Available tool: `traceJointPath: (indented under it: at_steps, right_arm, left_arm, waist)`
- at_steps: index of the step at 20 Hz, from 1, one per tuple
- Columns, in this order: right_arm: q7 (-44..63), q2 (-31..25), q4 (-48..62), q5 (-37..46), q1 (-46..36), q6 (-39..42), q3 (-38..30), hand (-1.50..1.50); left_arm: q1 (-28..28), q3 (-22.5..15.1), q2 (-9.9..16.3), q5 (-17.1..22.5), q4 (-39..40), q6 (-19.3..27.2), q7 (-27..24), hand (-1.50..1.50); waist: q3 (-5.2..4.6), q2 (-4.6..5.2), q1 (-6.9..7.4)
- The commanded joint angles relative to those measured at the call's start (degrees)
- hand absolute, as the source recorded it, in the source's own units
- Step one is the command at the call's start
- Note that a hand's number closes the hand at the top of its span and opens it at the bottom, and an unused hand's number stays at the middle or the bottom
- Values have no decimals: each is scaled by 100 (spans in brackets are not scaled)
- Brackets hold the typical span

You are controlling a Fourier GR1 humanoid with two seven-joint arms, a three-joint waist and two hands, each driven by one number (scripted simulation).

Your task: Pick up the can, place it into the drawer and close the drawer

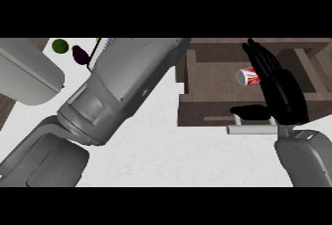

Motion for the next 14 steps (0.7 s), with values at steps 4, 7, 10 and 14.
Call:
traceJointPath:
  at_steps: [4,7,10,14]
  right_arm:
    - [-625,260,2076,684,-885,-900,12,-150]
    - [-694,415,2784,879,-1260,-1213,-46,-150]
    - [-531,772,3509,1251,-1603,-1790,-16,-150]
    - [-750,597,4461,1298,-2174,-2409,-476,-150]
  left_arm:
    - [197,140,192,-59,-146,-125,-5,-150]
    - [250,85,218,-198,-229,8,77,-150]
    - [-8,74,561,-236,-326,-161,561,-150]
    - [608,50,689,-297,-659,-329,307,-150]
  waist:
    - [-2,-31,167]
    - [-3,-50,177]
    - [-2,-46,252]
    - [-4,-45,349]
